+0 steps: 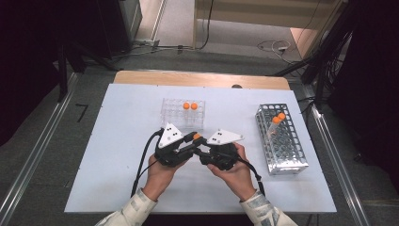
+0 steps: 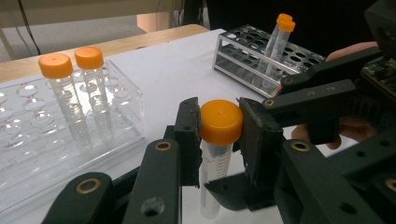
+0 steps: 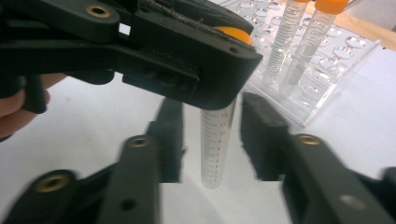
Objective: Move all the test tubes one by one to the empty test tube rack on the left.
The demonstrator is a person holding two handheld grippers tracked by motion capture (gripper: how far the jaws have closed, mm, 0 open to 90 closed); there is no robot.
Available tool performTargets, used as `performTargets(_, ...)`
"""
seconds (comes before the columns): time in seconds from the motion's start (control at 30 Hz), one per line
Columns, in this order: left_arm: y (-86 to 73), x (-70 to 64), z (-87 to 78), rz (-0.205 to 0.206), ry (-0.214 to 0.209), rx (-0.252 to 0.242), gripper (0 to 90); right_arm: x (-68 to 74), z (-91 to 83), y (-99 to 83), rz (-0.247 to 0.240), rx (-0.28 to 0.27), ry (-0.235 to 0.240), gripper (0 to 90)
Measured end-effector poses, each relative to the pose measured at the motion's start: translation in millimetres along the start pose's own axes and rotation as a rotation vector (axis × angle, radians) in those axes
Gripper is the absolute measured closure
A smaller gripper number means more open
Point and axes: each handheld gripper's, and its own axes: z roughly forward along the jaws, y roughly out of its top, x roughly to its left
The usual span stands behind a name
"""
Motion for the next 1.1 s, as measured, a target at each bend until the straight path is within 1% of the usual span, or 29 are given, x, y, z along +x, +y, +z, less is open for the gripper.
performTargets(0.1, 2.9, 2.6, -0.1, -0.001, 0.017, -0.007, 69.9, -4.8, -3.2, -1.2, 0.027, -0.004, 0.012, 36.9)
performTargets(0.2, 4.6, 7.9, -0.3, -0.016, 0.033, -0.011, 69.9, -11.1, -6.1, -3.8, 0.053, -0.011, 0.01, 31.1)
performTargets(0.3, 6.2, 12.8, -0.6, -0.028, 0.047, -0.005, 70.0, -16.6, -9.3, -6.5, 0.07, -0.013, 0.008, 29.9)
performTargets(0.37, 7.6, 15.5, -0.7, -0.025, 0.06, -0.002, 70.0, -19.5, -11.0, -7.7, 0.073, -0.016, 0.01, 29.8)
performTargets(0.5, 12.2, 21.1, -1.1, -0.034, 0.079, -0.007, 70.0, -23.7, -14.5, -8.4, 0.084, -0.02, 0.003, 29.7)
performTargets(0.63, 17.3, 26.6, -1.9, -0.035, 0.097, -0.009, 70.0, -25.7, -16.8, -8.6, 0.09, -0.024, 0.002, 29.9)
performTargets(0.8, 21.2, 33.1, -2.5, -0.05, 0.113, -0.009, 70.0, -26.6, -18.0, -8.4, 0.098, -0.031, 0.003, 30.0)
performTargets(0.9, 22.9, 36.4, -2.6, -0.064, 0.112, -0.012, 70.0, -28.0, -18.0, -8.7, 0.101, -0.028, -0.001, 30.0)
performTargets(1.03, 25.6, 40.6, -2.4, -0.066, 0.121, -0.011, 70.0, -29.4, -17.4, -9.4, 0.102, -0.024, -0.01, 29.2)
performTargets(1.1, 27.0, 43.5, -2.2, -0.07, 0.132, -0.008, 70.0, -30.3, -17.1, -9.7, 0.104, -0.023, -0.01, 28.5)
